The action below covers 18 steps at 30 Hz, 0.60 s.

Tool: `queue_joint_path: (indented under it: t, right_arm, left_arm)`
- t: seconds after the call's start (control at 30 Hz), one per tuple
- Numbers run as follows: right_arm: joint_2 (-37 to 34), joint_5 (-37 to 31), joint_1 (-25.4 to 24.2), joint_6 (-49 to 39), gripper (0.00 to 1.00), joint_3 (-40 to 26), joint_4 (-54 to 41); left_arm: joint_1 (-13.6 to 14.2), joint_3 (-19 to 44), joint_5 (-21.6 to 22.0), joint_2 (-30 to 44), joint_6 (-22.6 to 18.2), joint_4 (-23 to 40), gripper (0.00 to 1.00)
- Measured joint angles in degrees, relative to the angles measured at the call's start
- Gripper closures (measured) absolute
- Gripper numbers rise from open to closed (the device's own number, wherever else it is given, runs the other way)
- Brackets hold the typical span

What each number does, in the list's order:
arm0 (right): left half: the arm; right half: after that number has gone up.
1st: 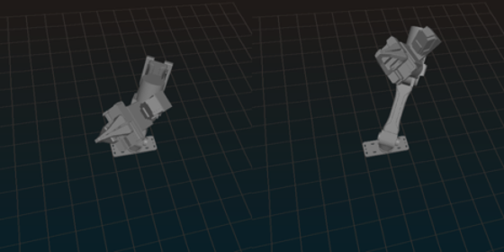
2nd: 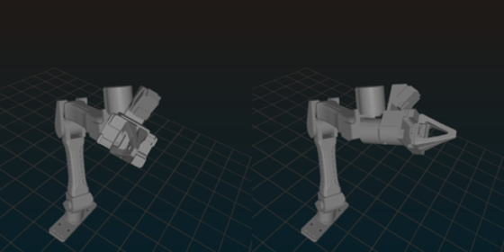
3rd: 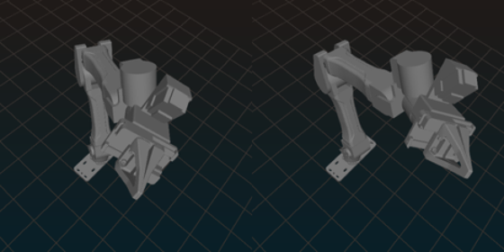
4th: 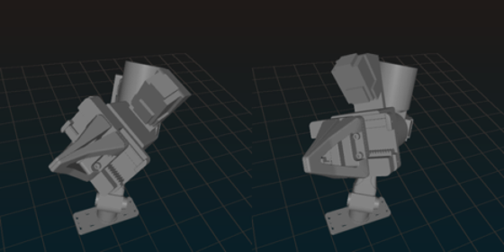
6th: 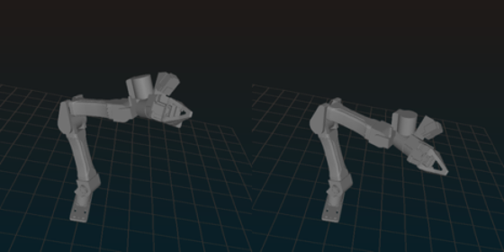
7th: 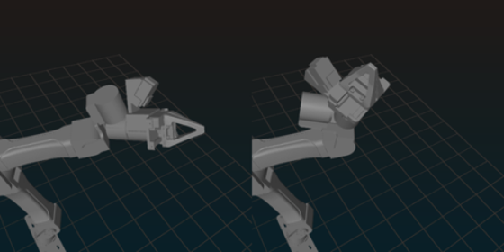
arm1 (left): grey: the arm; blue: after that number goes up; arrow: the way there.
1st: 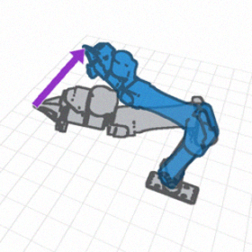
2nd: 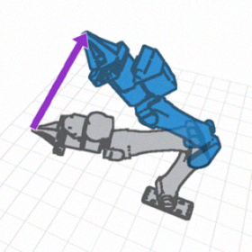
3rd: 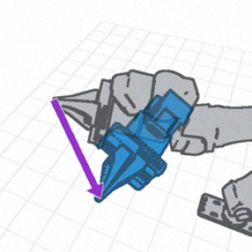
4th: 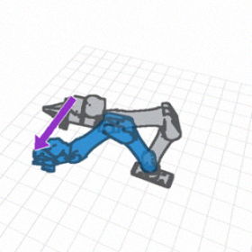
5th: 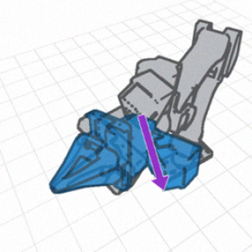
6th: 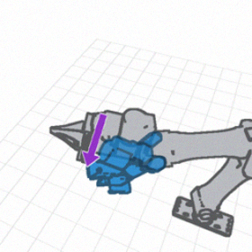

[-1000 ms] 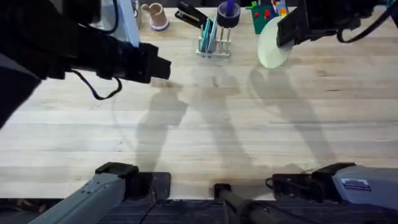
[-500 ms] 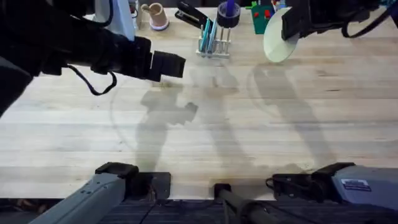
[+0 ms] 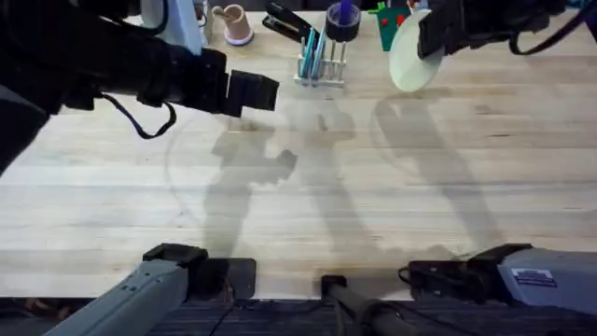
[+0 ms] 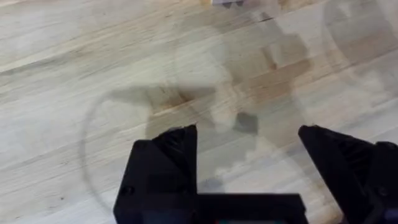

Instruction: Pick up the plates from the table one by one and place each into a slot on the dish rack.

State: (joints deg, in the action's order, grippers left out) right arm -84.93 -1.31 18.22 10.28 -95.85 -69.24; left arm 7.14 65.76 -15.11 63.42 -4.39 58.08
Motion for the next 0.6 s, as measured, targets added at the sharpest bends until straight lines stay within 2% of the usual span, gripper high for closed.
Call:
queue_joint_path:
  t: [0.2, 0.4, 0.6]
  right_arm:
    - [0.00, 0.34, 0.03, 0.76, 0.973, 0.00, 4.29]
    - [-0.07, -4.10, 1.38, 4.58, 0.973, -1.26, 4.68]
    - [-2.41, -8.10, 4.15, 7.11, 0.973, -8.39, 3.25]
  left_arm:
    - [0.00, 0.00, 0.00, 0.00, -0.01, -0.03, 0.005]
    - [0.00, 0.00, 0.00, 0.00, -0.01, -0.31, 0.006]
    - [0.00, 0.00, 0.00, 0.00, -0.01, -0.33, 0.006]
